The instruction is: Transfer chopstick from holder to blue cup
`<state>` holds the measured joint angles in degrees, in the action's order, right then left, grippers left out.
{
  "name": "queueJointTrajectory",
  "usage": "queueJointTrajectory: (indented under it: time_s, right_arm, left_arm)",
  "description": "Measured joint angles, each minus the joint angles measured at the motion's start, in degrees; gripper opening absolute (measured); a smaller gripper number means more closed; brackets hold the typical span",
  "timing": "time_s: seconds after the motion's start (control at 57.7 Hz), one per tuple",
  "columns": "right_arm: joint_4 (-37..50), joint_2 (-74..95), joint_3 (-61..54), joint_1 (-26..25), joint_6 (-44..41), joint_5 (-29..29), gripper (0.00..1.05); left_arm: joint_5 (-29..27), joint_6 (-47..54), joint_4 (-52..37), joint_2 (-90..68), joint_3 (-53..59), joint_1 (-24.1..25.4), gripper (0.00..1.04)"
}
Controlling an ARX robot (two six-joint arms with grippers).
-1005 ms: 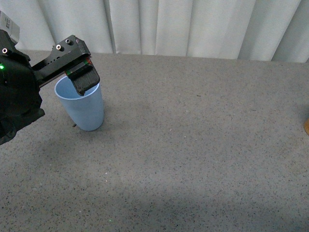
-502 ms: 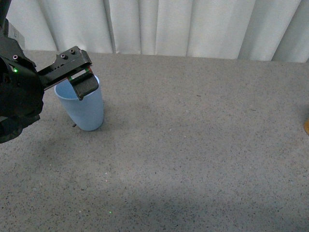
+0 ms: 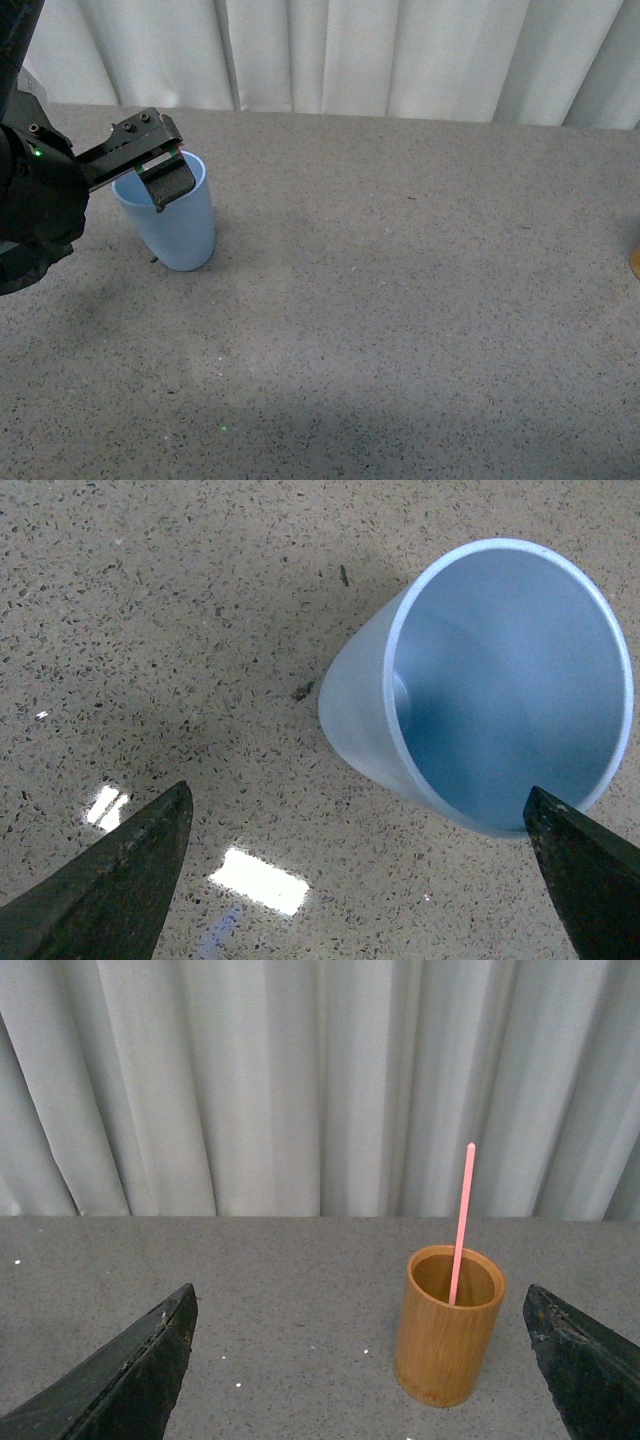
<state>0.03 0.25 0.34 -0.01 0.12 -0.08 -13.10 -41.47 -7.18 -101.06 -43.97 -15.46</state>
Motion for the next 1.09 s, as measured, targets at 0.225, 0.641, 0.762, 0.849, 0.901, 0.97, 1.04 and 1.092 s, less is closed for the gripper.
queueJointTrajectory:
  time_s: [0.225, 0.641, 0.762, 0.849, 0.901, 0.97, 1.04, 1.092]
  right_arm:
    - [0.0, 0.0, 0.0, 0.0, 0.0, 0.0, 0.95]
    - [0.0, 0.0, 0.0, 0.0, 0.0, 0.0, 0.95]
    - [0.0, 0.0, 0.0, 0.0, 0.0, 0.0, 0.95]
    - [0.0, 0.0, 0.0, 0.0, 0.0, 0.0, 0.95]
    - [0.0, 0.0, 0.0, 0.0, 0.0, 0.0, 0.95]
    - [0.0, 0.0, 0.0, 0.0, 0.0, 0.0, 0.95]
    - [0.0, 0.0, 0.0, 0.0, 0.0, 0.0, 0.95]
    - [0.0, 0.0, 0.0, 0.0, 0.0, 0.0, 0.95]
  left_arm:
    - [0.02, -0.66, 0.2, -0.9, -1.33, 0.46, 0.98]
    - [-1.18, -0.85, 1.77, -5.09, -5.25, 1.81, 0.98]
    - [-1.75, -0.85, 1.97, -5.57, -6.01, 1.81, 0.98]
    - [-2.01, -0.83, 1.95, -5.95, -6.27, 1.79, 0.88]
    - [-2.01, -0.83, 1.95, -6.23, -6.4, 1.79, 0.8]
    - [-2.01, -0.85, 1.95, -6.73, -6.64, 1.79, 0.72]
    - [-1.9, -1.07, 1.9, -7.48, -7.08, 1.79, 0.59]
    - [-1.77, -1.07, 1.53, -7.93, -7.41, 1.6, 0.48]
